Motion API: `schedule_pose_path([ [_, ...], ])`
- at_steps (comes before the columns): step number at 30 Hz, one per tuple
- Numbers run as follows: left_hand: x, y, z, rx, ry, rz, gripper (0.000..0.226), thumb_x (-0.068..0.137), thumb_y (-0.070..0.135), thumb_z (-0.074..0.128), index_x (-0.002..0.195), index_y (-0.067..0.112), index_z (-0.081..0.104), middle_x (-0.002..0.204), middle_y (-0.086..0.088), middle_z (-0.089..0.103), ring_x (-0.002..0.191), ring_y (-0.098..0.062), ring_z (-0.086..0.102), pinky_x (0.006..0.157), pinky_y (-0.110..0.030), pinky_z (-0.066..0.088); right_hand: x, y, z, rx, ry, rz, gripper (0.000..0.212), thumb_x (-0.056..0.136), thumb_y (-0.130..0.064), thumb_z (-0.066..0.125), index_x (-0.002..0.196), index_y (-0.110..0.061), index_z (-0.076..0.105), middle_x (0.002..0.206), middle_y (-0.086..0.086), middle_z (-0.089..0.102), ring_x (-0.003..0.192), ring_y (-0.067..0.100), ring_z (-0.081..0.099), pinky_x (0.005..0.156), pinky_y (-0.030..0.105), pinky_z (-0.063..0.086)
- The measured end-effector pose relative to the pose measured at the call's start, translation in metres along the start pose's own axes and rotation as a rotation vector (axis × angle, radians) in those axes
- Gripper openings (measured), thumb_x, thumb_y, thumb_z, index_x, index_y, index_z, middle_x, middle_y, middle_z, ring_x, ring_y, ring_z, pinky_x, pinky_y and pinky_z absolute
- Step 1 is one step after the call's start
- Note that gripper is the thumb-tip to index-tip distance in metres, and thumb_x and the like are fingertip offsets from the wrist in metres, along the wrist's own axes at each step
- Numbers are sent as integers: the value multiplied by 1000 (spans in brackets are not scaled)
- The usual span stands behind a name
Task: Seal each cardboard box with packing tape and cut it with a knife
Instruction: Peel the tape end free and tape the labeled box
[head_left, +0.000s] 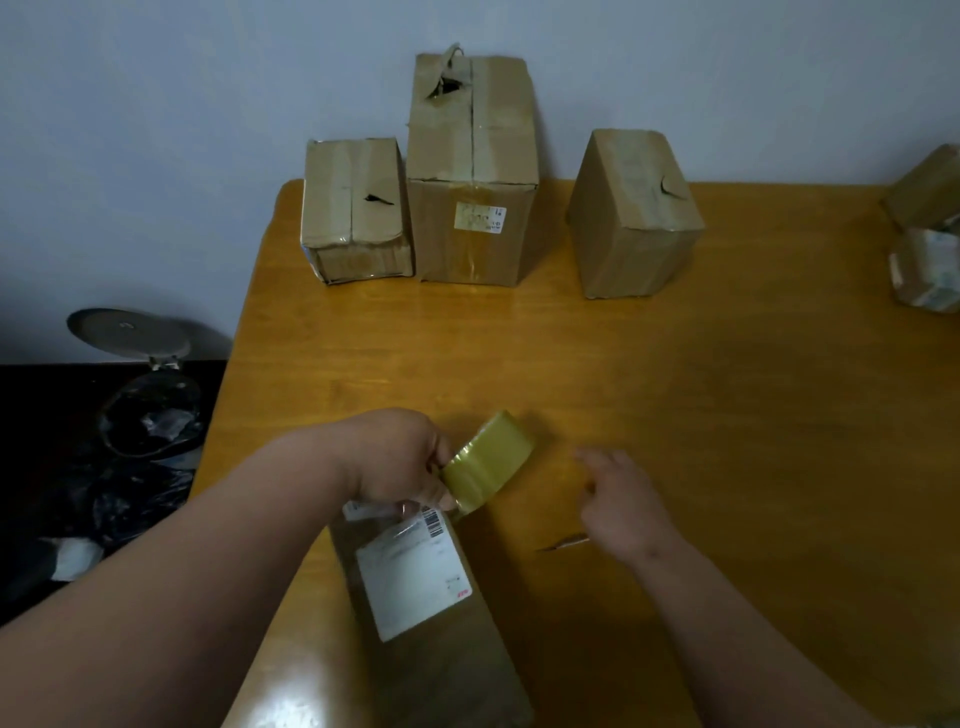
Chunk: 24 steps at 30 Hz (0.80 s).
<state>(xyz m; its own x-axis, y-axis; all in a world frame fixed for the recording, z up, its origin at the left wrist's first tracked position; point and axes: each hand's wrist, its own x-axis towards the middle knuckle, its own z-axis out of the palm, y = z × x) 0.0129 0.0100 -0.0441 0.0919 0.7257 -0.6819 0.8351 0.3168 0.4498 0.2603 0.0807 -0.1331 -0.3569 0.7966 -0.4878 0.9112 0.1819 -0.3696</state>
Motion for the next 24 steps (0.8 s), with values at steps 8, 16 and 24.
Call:
schedule_pose_path([
  [8,3,0,10,-398,34,-73,15,87,21,73,73,24,68,54,3,66,48,-5,61,50,-18,48,-19,37,34,-47,170,-73,54,78,-5,58,128,-18,47,134,7,33,121,28,35,102,36,36],
  [16,3,-1,13,-495,46,-95,8,87,19,73,82,14,69,53,2,64,47,-7,60,51,-22,49,-30,71,27,-112,123,-96,21,81,-8,60,101,-16,58,124,6,42,116,23,41,97,28,37],
  [24,2,-3,18,-679,70,-125,8,85,12,74,87,6,70,69,-9,67,57,-16,63,50,-27,50,-26,71,19,-310,95,-65,19,96,-30,48,108,-20,59,121,0,48,112,21,45,94,33,41],
])
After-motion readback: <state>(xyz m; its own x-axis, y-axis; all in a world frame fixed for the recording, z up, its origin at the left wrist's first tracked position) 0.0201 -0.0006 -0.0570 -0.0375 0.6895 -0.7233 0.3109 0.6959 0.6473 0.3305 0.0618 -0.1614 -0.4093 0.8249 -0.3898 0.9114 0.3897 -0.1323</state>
